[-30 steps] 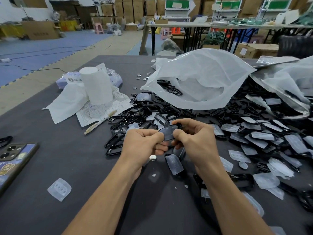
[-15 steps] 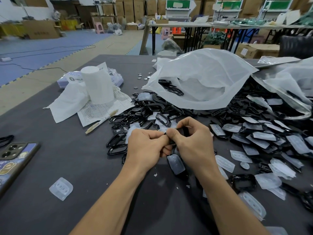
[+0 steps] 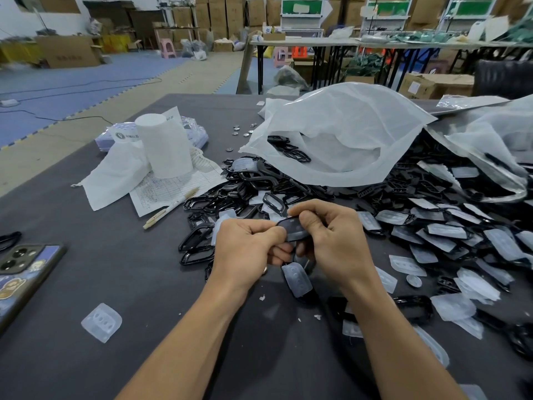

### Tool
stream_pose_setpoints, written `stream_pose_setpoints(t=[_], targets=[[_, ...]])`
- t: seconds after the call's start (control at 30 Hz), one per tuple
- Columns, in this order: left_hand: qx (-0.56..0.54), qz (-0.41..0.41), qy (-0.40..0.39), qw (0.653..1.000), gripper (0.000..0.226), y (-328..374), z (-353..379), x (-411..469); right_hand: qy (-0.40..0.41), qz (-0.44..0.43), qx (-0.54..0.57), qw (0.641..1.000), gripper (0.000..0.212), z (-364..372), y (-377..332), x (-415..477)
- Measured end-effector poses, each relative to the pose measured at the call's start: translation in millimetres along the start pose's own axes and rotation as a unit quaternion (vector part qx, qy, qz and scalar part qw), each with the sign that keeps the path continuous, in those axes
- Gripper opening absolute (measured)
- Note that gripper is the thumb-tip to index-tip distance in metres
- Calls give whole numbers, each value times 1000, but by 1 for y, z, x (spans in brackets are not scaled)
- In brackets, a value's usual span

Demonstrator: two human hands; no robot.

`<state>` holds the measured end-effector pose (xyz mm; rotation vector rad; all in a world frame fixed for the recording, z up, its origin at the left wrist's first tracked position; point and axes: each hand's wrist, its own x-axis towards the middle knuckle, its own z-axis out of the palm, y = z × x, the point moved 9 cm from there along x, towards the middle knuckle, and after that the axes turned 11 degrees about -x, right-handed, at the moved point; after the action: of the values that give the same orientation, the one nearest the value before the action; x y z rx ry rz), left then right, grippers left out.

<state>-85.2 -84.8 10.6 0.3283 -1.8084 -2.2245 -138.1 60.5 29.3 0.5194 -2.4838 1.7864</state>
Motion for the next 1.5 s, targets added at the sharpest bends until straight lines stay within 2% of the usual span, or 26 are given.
stream_pose_setpoints(t=[0.17, 0.23, 0.3, 0.37, 0.43, 0.63, 0.8, 0.93, 1.0, 1.1, 1.2, 1.37, 1.43, 1.5], targets=[[-4, -2, 3, 1000, 32, -2, -2, 1, -14, 28, 79, 996, 35, 2, 4, -1], [-3, -1, 5, 1000, 33, -2, -2, 2, -20, 57, 123, 991, 41, 4, 7, -2], [-4, -3, 15, 1000, 35, -3, -5, 3, 0, 96, 156, 983, 37, 0, 13, -2], [-11, -4, 32, 999, 33, -5, -9, 4, 63, 105, 113, 986, 28, -17, 18, -2], [-10, 1, 49, 999, 30, -5, -12, 4, 119, 75, 16, 990, 19, -33, 15, -3], [17, 44, 71, 996, 36, 3, -17, 3, 124, -7, -132, 983, 13, -24, -7, -10], [49, 65, 67, 994, 27, 5, -15, 3, 100, -2, -118, 988, 14, -13, -6, -10], [66, 65, 75, 993, 18, 6, -16, 2, 59, 62, 17, 996, 7, -2, 6, -7], [71, 65, 74, 993, 19, 6, -16, 2, 44, 72, 41, 996, 5, 0, 8, -5], [65, 61, 75, 993, 26, 4, -16, 3, 55, 76, 18, 995, 6, -4, 10, -6], [34, 43, 65, 996, 32, 1, -14, 4, 100, 96, -40, 990, 13, -11, 15, -7], [-3, 14, 39, 999, 22, -3, -10, 4, 149, 117, -92, 978, 13, -18, 19, -10], [-14, 6, 41, 999, 19, -4, -12, 5, 125, 135, -62, 981, 16, -14, 23, -9], [-15, 0, 41, 999, 18, -5, -12, 5, 72, 153, 29, 985, 20, -4, 28, -6]])
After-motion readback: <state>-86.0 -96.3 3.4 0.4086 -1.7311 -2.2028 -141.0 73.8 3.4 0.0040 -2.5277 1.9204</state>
